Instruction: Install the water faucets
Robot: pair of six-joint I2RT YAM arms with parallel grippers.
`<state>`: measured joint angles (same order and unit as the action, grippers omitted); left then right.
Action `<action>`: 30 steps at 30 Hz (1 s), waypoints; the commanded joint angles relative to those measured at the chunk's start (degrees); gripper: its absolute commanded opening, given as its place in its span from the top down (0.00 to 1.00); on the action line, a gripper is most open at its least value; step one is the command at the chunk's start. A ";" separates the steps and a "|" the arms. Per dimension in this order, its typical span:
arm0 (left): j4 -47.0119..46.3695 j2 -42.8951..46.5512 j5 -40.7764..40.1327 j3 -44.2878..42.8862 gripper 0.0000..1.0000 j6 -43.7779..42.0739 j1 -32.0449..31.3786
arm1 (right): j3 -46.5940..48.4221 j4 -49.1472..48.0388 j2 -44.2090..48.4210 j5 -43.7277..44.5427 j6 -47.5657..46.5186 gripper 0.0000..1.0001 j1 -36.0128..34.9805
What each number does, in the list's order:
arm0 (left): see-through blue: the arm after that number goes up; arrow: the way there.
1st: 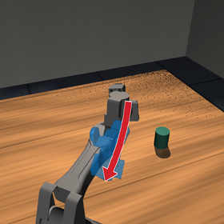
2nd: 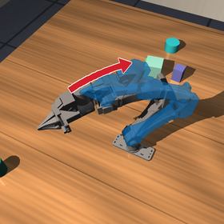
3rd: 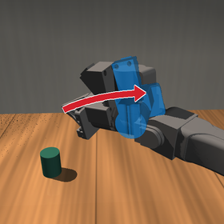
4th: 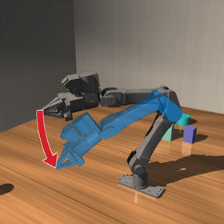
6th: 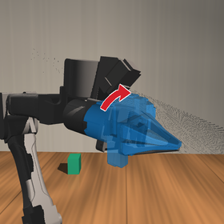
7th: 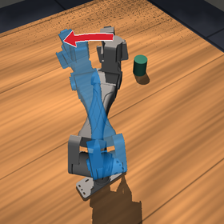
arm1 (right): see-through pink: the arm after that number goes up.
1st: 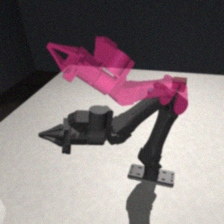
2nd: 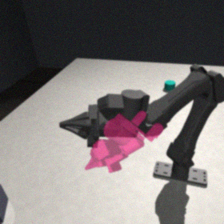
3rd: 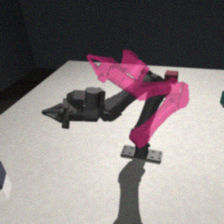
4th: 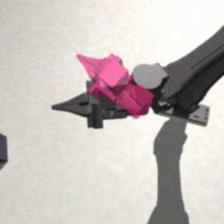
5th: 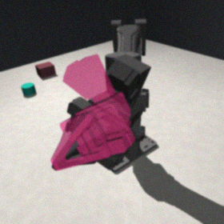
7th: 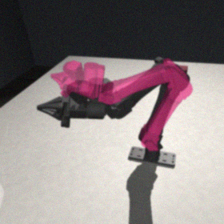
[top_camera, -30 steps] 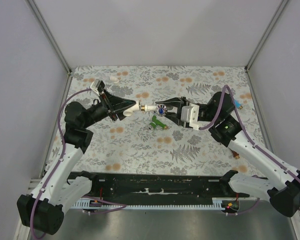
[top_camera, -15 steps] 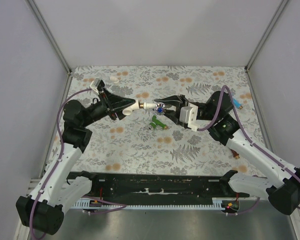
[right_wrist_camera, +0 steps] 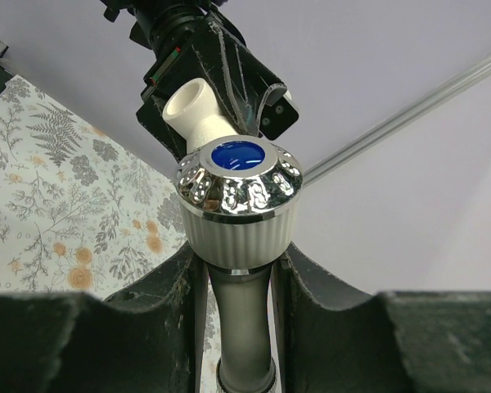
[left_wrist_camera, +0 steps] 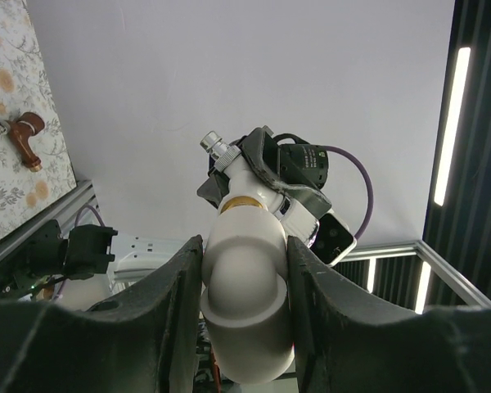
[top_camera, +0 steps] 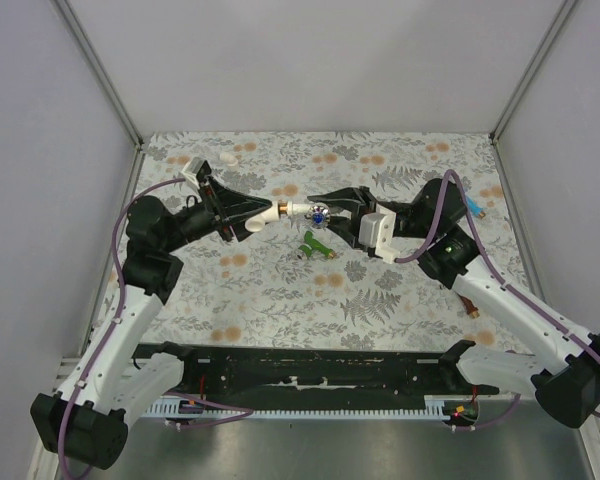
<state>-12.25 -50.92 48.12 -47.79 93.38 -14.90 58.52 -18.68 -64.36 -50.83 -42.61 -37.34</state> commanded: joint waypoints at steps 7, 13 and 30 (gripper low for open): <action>-0.41 -0.41 1.89 -2.92 0.98 -1.89 -0.31 | 3.00 -1.28 0.99 -2.87 -0.28 1.00 -0.10; -0.49 -1.03 2.33 -4.15 0.98 -1.36 -0.31 | 3.09 0.22 0.99 -4.98 -0.81 1.00 -0.10; 0.74 -2.26 5.76 -6.35 0.98 -2.15 -0.22 | 7.75 10.07 -1.91 -7.09 -7.76 1.00 -0.19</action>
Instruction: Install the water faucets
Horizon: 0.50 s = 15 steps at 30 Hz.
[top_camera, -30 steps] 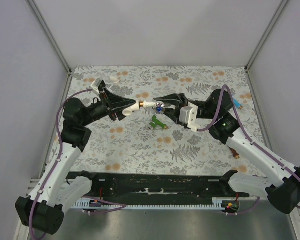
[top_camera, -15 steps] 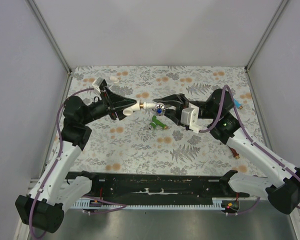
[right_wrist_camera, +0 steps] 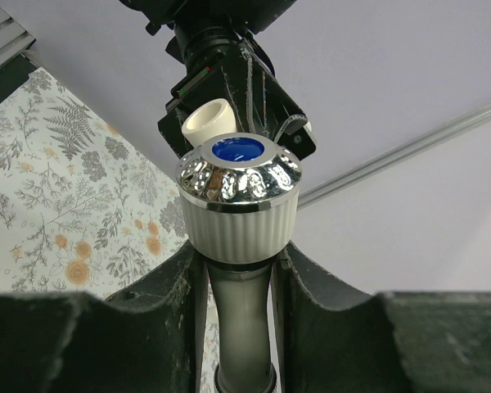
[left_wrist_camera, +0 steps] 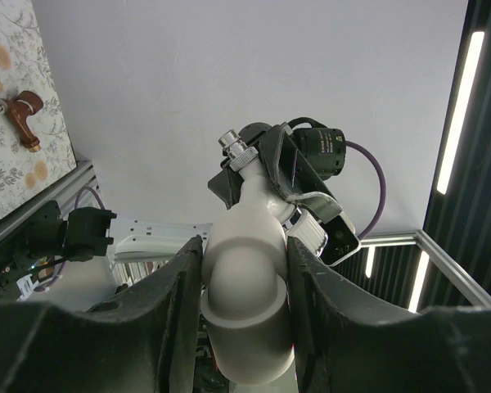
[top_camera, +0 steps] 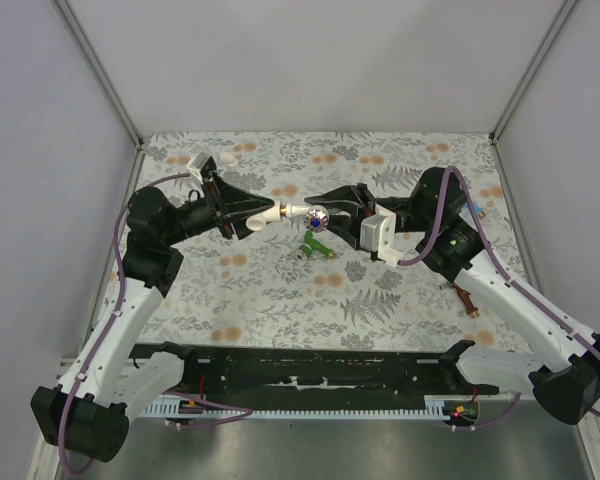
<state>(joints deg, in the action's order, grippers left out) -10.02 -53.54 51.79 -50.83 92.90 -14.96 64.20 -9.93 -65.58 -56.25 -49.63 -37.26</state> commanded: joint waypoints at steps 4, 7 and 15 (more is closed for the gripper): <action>-1.93 0.63 1.47 -3.58 0.98 -2.55 -0.24 | 0.40 -3.50 -0.69 -1.50 3.65 1.00 -0.19; -4.12 0.80 1.03 -3.31 0.98 -2.11 -0.24 | 0.31 -5.18 -1.13 -1.58 6.02 1.00 -0.19; -15.29 1.68 -0.55 0.03 0.98 3.95 -0.24 | -2.33 -17.74 -3.67 -2.37 17.35 1.00 -0.19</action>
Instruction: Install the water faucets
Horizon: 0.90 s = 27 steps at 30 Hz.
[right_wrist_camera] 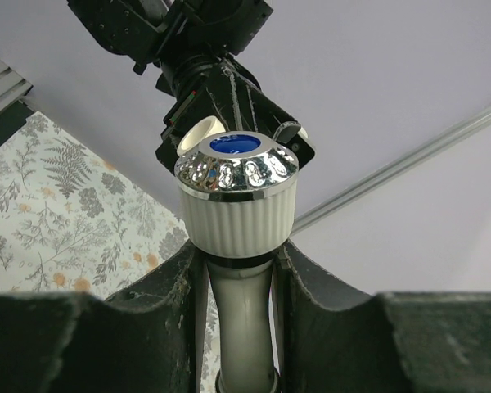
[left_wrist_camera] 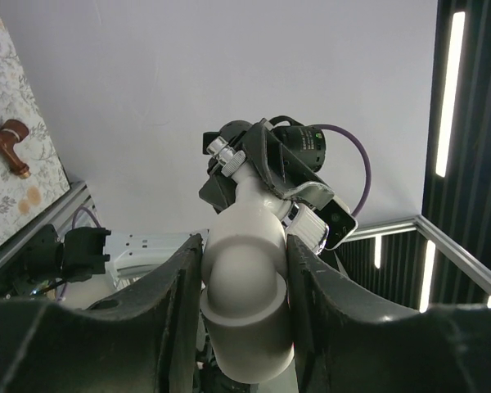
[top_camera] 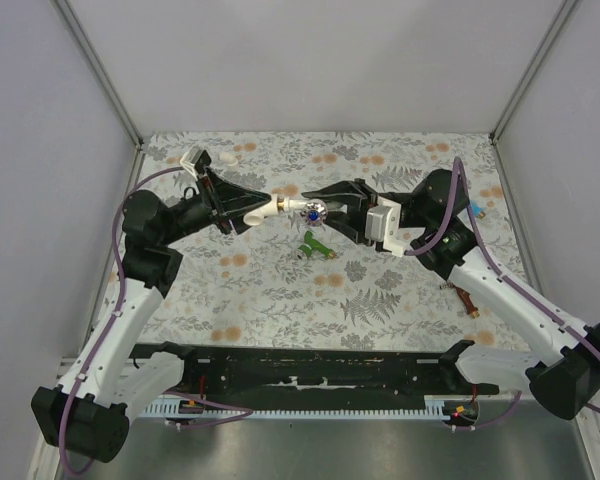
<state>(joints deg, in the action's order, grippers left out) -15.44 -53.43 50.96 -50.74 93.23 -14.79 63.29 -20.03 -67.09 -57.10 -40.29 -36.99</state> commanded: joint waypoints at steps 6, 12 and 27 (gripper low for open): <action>-11.71 2.45 -0.34 -0.06 0.98 4.15 -0.42 | -2.11 -11.78 -3.75 -0.64 11.99 1.00 -0.45; -13.82 2.28 0.28 0.29 0.98 5.12 -0.42 | -1.68 -11.08 -4.19 -0.82 13.05 1.00 0.16; 6.29 1.40 4.06 -6.21 0.98 -8.23 -0.42 | 5.71 8.61 -3.40 -6.62 1.71 1.00 2.10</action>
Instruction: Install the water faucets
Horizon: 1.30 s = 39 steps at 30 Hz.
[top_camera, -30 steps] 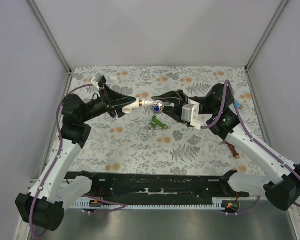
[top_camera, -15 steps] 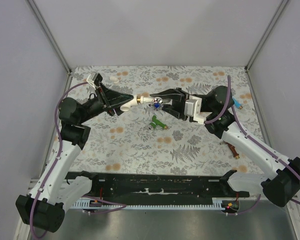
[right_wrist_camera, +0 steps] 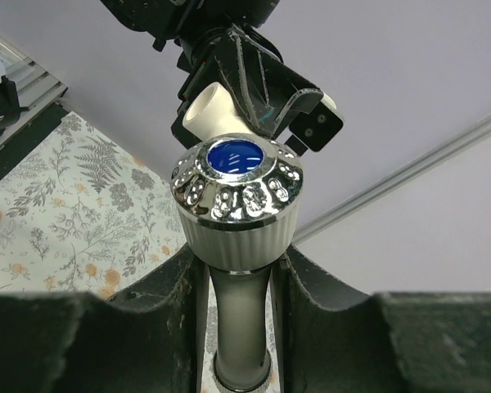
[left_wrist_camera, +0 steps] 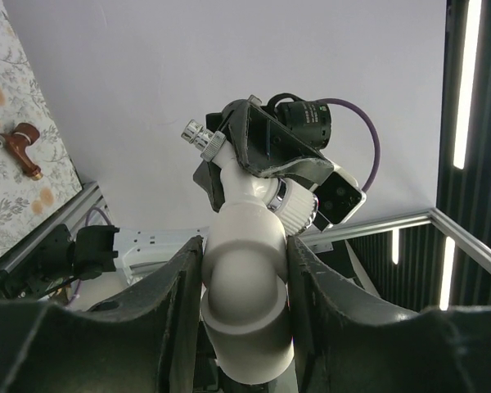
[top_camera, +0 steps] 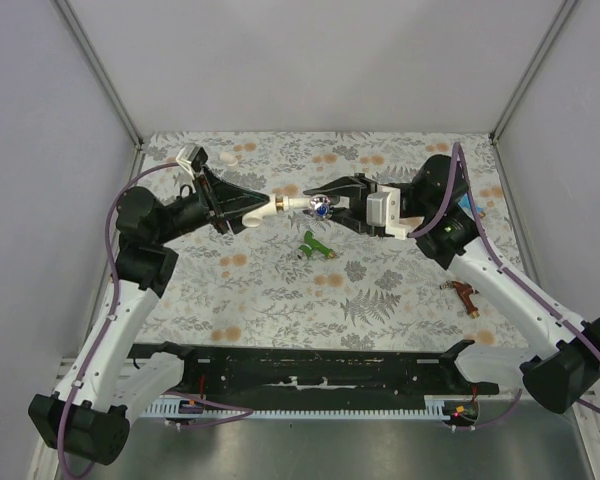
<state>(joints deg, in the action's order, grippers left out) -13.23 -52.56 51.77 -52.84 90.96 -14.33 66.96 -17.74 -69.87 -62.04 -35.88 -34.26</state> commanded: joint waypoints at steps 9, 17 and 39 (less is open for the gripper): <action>5.59 0.17 3.52 -5.34 0.98 -8.25 -0.88 | 2.83 6.75 -1.41 -3.09 -2.44 1.00 -0.54; 3.05 1.05 2.46 -5.08 0.98 -7.90 -0.97 | -0.16 -3.00 -1.94 -2.38 5.20 1.00 -0.54; -7.51 2.54 1.23 -3.15 0.98 -6.58 -1.05 | -1.57 -11.44 -3.17 -1.59 13.55 1.00 -0.54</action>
<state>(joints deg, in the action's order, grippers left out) -16.51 -51.81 51.24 -53.08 86.54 -14.35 65.47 -32.86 -72.18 -64.18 -23.38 -34.26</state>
